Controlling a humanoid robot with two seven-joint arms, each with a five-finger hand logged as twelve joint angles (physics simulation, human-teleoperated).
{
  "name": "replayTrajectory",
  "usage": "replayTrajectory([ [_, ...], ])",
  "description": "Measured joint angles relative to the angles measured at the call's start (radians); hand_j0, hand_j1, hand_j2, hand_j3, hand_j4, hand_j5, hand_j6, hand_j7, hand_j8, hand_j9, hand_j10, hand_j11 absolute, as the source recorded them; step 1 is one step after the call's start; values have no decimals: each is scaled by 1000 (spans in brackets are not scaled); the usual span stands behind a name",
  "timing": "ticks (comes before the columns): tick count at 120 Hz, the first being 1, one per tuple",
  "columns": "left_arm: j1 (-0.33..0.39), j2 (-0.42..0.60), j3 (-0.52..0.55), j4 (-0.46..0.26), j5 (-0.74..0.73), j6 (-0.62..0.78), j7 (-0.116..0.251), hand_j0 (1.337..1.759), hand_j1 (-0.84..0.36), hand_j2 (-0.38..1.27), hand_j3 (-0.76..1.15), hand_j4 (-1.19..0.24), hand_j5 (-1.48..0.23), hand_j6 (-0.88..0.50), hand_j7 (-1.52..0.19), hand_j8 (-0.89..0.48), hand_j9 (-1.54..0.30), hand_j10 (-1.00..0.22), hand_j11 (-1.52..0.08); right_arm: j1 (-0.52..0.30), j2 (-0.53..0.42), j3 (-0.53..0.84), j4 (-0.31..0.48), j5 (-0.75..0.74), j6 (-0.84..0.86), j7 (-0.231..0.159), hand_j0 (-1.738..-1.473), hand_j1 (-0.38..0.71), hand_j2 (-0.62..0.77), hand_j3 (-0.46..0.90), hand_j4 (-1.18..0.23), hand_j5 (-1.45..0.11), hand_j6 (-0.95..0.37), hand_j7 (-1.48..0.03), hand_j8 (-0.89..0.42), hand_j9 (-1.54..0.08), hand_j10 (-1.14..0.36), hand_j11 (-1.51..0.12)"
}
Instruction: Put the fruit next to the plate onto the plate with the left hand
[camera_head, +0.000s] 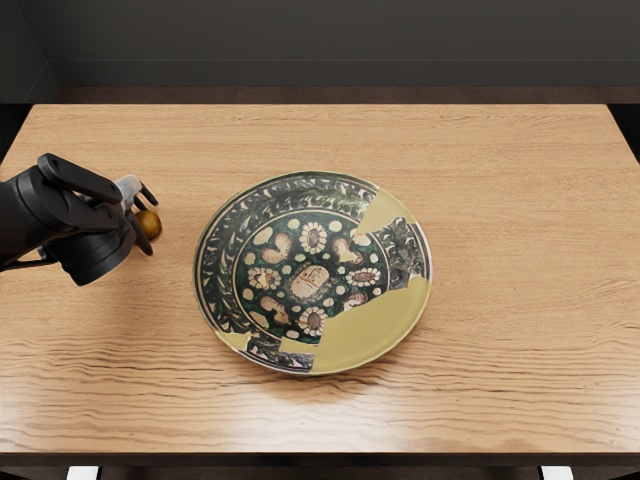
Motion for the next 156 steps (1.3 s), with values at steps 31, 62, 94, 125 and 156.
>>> replayTrajectory([
  [31,0,1,0,-4,-12,-2,2,1658,-282,106,0,-527,-683,-488,-684,-526,-684,-526,-684,0,0,0,0,0,0,0,-1658,-335,-2,0,-11,-15,-11,-15,-11,-15,-11,-15],
  [62,-8,13,-1,-38,-22,-5,1,1651,-360,373,-100,-656,-934,-498,-954,-533,-972,-642,-980,0,0,0,0,0,0,0,-1658,-336,-2,0,-11,-15,-11,-15,-11,-15,-11,-15],
  [94,-34,35,-1,-85,-36,-8,1,1624,-334,504,-387,-670,-1037,-474,-1047,-555,-1058,-643,-1059,0,0,0,0,0,0,0,-1658,-336,-2,0,-11,-14,-11,-14,-11,-14,-11,-14],
  [125,-91,74,-2,-126,-38,-13,-2,1645,-269,335,-109,-683,-1127,-454,-1096,-528,-1085,-686,-1089,0,0,0,0,0,0,0,-1658,-336,-2,0,-11,-15,-11,-15,-11,-15,-11,-15],
  [156,-223,116,-5,-201,-38,-17,-3,1651,-306,386,-31,-652,-1155,-427,-1112,-498,-1108,-713,-1111,0,0,0,0,0,0,0,-1658,-336,-2,0,-11,-14,-11,-14,-11,-14,-11,-14],
])
